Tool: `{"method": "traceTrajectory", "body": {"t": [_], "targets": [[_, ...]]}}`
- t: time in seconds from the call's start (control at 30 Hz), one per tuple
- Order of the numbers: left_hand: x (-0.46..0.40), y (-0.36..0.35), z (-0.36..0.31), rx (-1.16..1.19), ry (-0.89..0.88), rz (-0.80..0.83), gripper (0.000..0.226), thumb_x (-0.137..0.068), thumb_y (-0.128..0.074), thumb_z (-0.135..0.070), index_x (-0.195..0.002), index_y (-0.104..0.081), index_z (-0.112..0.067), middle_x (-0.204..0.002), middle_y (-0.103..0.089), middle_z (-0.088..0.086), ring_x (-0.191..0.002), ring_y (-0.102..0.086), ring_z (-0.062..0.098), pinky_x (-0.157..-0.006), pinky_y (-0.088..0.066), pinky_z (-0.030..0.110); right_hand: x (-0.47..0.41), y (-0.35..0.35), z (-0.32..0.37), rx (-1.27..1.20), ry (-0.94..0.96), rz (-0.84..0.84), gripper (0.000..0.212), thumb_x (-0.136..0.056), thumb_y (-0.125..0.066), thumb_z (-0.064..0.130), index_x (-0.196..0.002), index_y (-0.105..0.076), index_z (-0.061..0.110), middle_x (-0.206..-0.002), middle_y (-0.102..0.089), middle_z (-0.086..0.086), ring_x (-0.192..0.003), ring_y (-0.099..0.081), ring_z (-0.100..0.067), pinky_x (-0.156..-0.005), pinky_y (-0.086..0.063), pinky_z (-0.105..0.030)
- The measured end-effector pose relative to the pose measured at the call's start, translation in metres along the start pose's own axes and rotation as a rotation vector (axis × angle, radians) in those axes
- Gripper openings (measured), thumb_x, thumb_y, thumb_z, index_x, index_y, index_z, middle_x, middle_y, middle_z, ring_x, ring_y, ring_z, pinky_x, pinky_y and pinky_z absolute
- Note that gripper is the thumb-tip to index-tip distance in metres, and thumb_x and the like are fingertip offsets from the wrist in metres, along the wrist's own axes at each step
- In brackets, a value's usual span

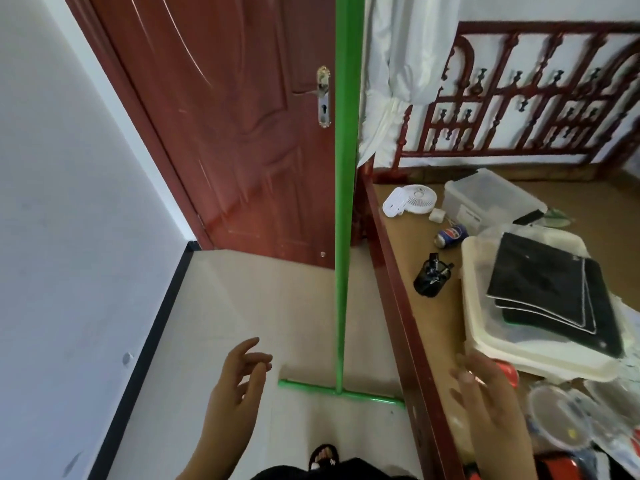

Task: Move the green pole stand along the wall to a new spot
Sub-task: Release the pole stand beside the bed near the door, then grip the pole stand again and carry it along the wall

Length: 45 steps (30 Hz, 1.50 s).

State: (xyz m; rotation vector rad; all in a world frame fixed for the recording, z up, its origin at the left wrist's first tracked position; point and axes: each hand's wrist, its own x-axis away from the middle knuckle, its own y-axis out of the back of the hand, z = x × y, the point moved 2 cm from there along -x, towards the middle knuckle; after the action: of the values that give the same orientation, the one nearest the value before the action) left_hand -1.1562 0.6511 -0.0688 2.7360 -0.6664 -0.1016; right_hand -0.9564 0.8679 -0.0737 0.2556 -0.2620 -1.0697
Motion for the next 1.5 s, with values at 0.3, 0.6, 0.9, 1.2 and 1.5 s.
{"method": "traceTrajectory", "body": {"t": [0.3, 0.6, 0.9, 1.2, 1.5], "targets": [[-0.115, -0.076, -0.047, -0.125, -0.033, 0.195, 0.039, -0.087, -0.051, -0.025, -0.124, -0.039, -0.03, -0.111, -0.056, -0.008, -0.105, -0.053, 0.003, -0.077, -0.045, 0.005, -0.118, -0.047, 0.108, -0.089, 0.215, 0.321, 0.035, -0.086, -0.05, 0.03, -0.122, -0.048, 0.028, -0.112, -0.055, 0.019, -0.099, -0.055, 0.006, -0.078, -0.046, -0.009], [-0.157, -0.122, -0.062, -0.202, 0.012, 0.271, 0.03, -0.09, -0.044, -0.031, -0.119, -0.047, -0.023, -0.122, -0.058, 0.001, -0.113, -0.053, 0.014, -0.103, -0.044, 0.041, -0.18, -0.106, 0.172, 0.049, 0.481, 0.883, 0.029, -0.087, -0.053, 0.021, -0.103, -0.051, 0.045, -0.109, -0.067, 0.007, -0.102, -0.06, -0.001, -0.087, -0.046, -0.014], [-0.166, -0.092, -0.055, -0.225, 0.106, 0.063, 0.032, -0.09, -0.043, -0.034, -0.118, -0.048, -0.02, -0.121, -0.06, 0.003, -0.109, -0.055, 0.015, -0.1, -0.044, 0.032, -0.189, -0.156, 0.19, 0.024, 0.581, 1.049, 0.021, -0.084, -0.057, 0.02, -0.101, -0.06, 0.033, -0.102, -0.07, 0.007, -0.099, -0.063, -0.006, -0.09, -0.05, -0.028], [-0.183, -0.015, -0.028, -0.2, 0.206, -0.169, 0.031, -0.09, -0.043, -0.034, -0.115, -0.048, -0.016, -0.118, -0.062, 0.007, -0.108, -0.057, 0.017, -0.098, -0.045, 0.034, -0.167, -0.256, 0.223, -0.039, 0.68, 1.197, 0.016, -0.082, -0.06, 0.018, -0.096, -0.064, 0.025, -0.091, -0.07, 0.003, -0.089, -0.062, -0.004, -0.074, -0.048, -0.01], [-0.225, 0.069, 0.003, -0.221, 0.29, -0.313, 0.03, -0.088, -0.046, -0.034, -0.109, -0.051, -0.012, -0.109, -0.065, 0.014, -0.102, -0.06, 0.026, -0.093, -0.046, 0.048, -0.154, -0.361, 0.259, -0.048, 0.712, 1.317, 0.016, -0.081, -0.061, 0.018, -0.086, -0.062, 0.033, -0.074, -0.067, 0.024, -0.08, -0.062, 0.003, -0.076, -0.05, -0.015]]}}
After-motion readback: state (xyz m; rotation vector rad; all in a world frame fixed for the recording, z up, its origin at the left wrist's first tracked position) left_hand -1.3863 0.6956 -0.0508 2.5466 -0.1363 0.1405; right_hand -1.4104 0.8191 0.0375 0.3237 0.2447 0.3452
